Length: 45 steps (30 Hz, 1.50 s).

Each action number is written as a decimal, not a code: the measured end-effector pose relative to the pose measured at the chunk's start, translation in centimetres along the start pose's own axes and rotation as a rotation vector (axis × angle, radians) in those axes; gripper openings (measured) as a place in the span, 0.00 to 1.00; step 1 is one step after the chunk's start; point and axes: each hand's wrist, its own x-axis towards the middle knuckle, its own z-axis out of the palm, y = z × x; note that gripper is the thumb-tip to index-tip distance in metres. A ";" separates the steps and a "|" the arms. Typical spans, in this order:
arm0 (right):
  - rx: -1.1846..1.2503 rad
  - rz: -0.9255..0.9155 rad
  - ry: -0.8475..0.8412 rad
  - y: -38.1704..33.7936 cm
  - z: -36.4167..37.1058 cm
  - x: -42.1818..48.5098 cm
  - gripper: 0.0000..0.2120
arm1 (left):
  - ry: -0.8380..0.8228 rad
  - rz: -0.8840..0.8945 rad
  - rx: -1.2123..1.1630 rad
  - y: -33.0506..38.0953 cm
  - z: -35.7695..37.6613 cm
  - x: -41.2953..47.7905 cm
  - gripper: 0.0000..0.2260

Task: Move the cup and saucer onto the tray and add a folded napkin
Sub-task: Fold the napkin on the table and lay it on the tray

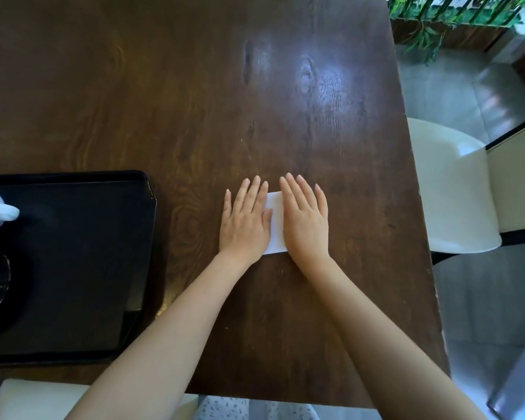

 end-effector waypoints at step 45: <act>-0.034 -0.754 -0.308 5.7 -4.8 -0.3 0.27 | -0.198 0.252 0.034 -2.2 -0.7 -2.9 0.39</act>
